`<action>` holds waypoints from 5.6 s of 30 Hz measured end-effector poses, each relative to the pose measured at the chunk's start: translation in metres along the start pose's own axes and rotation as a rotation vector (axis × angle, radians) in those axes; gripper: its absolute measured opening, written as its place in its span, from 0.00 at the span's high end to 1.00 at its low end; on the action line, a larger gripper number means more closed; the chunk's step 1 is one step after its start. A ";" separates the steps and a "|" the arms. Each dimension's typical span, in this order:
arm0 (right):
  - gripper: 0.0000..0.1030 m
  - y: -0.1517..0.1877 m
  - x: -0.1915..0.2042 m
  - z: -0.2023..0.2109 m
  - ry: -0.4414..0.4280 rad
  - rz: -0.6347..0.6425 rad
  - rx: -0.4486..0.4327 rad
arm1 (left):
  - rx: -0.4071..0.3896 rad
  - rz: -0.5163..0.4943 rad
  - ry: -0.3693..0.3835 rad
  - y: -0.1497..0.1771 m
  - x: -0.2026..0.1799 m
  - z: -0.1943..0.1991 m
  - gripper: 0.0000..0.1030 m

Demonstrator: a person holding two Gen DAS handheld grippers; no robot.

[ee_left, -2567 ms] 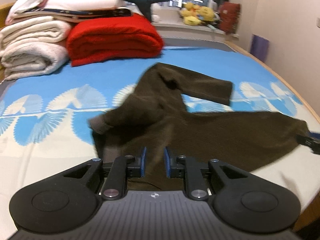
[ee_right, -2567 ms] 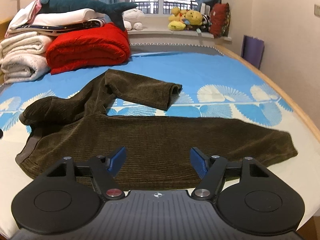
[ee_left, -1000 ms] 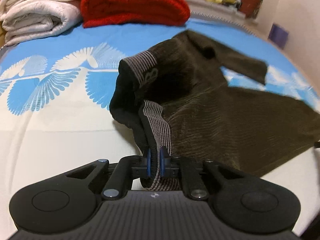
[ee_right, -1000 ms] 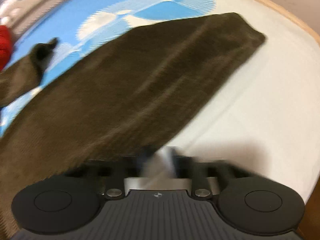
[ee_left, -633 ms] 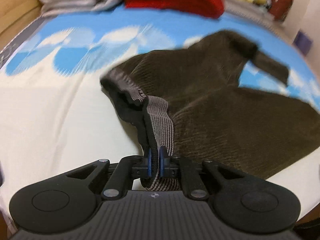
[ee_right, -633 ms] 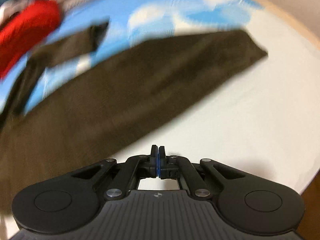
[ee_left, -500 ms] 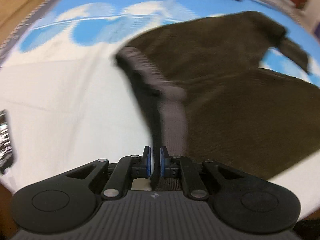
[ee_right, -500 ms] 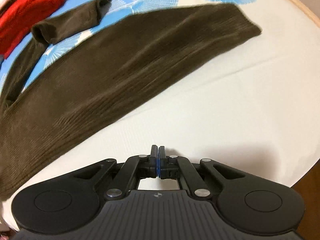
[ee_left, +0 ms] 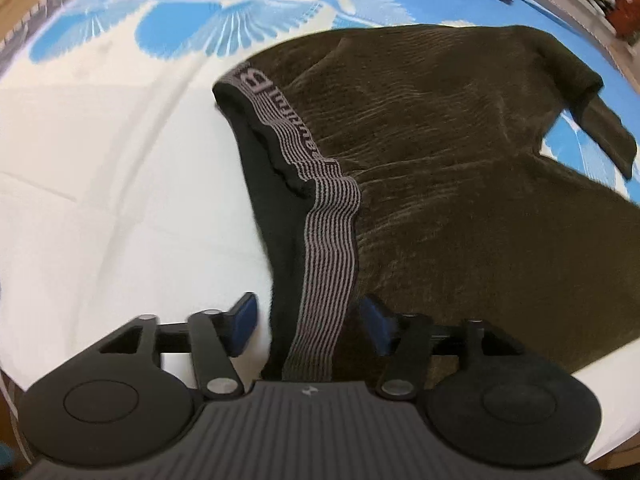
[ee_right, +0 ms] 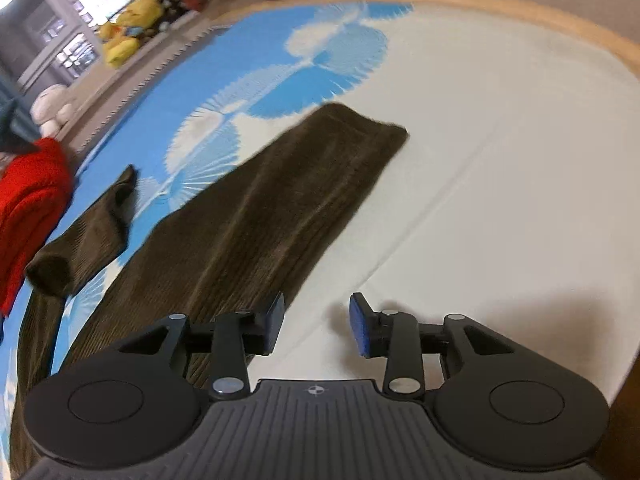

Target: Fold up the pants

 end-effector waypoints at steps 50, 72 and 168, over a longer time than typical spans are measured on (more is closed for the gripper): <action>0.55 -0.006 -0.109 0.056 0.106 -0.327 -0.006 | -0.181 -0.167 -0.148 -0.001 -0.008 0.038 0.48; 0.92 -0.025 -0.113 0.111 0.360 -0.184 -0.125 | -0.222 -0.449 -0.028 0.022 -0.131 0.039 0.48; 0.61 -0.015 -0.009 0.080 0.280 0.421 -0.081 | -0.224 -0.244 -0.003 0.003 -0.064 0.040 0.47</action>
Point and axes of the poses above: each gripper's, at about its wrist camera, not at the fingertips, and z roughly against the way its jaws point, x to its left, y to its underside, the point moved 1 cm from there along -z, roughly the way its jaws point, and after that the axes turned 6 degrees about -y, right-handed, at the moved point
